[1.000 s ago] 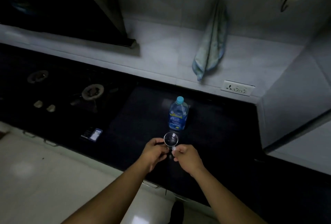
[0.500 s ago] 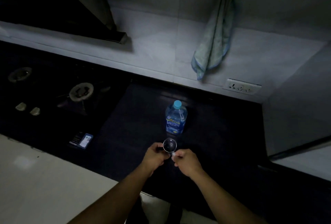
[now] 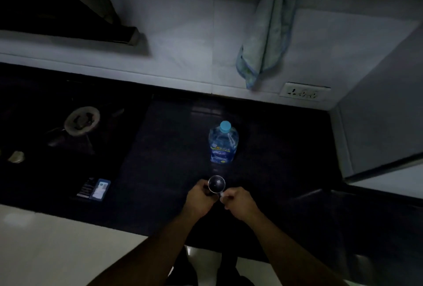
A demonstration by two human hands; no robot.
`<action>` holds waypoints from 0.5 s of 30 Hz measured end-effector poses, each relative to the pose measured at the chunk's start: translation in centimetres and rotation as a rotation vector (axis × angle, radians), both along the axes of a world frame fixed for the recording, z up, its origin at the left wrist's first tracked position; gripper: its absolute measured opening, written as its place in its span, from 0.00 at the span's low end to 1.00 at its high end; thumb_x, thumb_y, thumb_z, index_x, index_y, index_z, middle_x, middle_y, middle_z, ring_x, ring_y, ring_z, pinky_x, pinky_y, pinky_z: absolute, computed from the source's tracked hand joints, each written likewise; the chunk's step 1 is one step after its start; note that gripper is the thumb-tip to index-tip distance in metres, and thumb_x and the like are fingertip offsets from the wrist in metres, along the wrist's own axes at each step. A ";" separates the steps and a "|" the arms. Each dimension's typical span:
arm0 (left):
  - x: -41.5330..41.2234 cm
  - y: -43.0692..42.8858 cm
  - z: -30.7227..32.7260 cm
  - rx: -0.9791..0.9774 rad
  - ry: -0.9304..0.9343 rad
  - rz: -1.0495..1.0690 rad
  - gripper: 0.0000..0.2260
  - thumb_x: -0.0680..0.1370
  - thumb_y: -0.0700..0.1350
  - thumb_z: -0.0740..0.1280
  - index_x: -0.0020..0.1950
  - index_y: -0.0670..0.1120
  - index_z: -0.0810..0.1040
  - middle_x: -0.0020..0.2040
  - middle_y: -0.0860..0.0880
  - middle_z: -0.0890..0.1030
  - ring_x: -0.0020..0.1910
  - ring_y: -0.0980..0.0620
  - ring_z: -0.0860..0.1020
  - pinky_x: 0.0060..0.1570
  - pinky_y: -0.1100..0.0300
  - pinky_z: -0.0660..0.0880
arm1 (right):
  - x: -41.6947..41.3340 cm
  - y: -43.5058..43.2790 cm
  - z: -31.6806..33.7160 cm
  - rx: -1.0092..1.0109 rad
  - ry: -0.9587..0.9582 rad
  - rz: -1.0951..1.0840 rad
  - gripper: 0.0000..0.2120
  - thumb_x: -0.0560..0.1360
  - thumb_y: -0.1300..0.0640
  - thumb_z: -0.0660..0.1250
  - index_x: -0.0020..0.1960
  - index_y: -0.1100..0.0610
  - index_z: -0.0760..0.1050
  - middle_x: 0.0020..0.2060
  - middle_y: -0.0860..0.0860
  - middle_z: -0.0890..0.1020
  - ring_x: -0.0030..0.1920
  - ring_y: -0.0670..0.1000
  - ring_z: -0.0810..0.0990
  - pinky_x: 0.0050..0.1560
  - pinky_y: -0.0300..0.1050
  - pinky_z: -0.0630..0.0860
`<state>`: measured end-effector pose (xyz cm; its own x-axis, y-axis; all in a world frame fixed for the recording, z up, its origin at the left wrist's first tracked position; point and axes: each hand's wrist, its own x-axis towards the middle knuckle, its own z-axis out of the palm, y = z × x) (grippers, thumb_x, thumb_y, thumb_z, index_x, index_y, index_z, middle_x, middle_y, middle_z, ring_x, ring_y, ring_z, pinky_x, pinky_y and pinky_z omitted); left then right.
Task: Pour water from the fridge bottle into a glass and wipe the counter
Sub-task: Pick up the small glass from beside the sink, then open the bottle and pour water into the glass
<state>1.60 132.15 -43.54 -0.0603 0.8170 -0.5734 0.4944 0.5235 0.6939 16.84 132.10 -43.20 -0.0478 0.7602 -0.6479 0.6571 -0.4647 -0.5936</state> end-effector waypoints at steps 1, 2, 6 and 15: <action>0.0 0.0 0.0 0.004 0.005 -0.010 0.15 0.71 0.48 0.76 0.55 0.51 0.78 0.45 0.55 0.82 0.44 0.60 0.80 0.40 0.70 0.70 | 0.0 -0.1 -0.1 0.004 0.008 -0.009 0.07 0.74 0.53 0.69 0.37 0.51 0.81 0.38 0.52 0.85 0.40 0.51 0.85 0.49 0.51 0.82; 0.0 0.0 0.1 0.004 0.012 -0.020 0.14 0.71 0.48 0.76 0.54 0.51 0.78 0.45 0.56 0.82 0.44 0.60 0.79 0.41 0.70 0.71 | 0.1 -0.2 -0.2 0.009 0.008 -0.014 0.07 0.74 0.53 0.69 0.36 0.50 0.80 0.37 0.51 0.85 0.40 0.51 0.85 0.49 0.51 0.82; -0.5 0.1 0.1 -0.032 -0.040 -0.042 0.17 0.67 0.50 0.76 0.54 0.55 0.78 0.48 0.55 0.84 0.49 0.57 0.82 0.52 0.61 0.77 | 0.1 -0.3 0.4 0.015 -0.002 -0.033 0.04 0.73 0.49 0.70 0.43 0.48 0.78 0.40 0.47 0.83 0.44 0.51 0.84 0.50 0.48 0.80; -4.7 3.8 3.2 -0.017 -0.088 0.001 0.22 0.70 0.44 0.78 0.60 0.51 0.73 0.52 0.50 0.78 0.52 0.52 0.79 0.55 0.57 0.76 | 1.7 5.6 10.5 0.617 -0.072 -0.235 0.22 0.76 0.48 0.69 0.67 0.55 0.72 0.52 0.55 0.80 0.46 0.47 0.76 0.49 0.40 0.72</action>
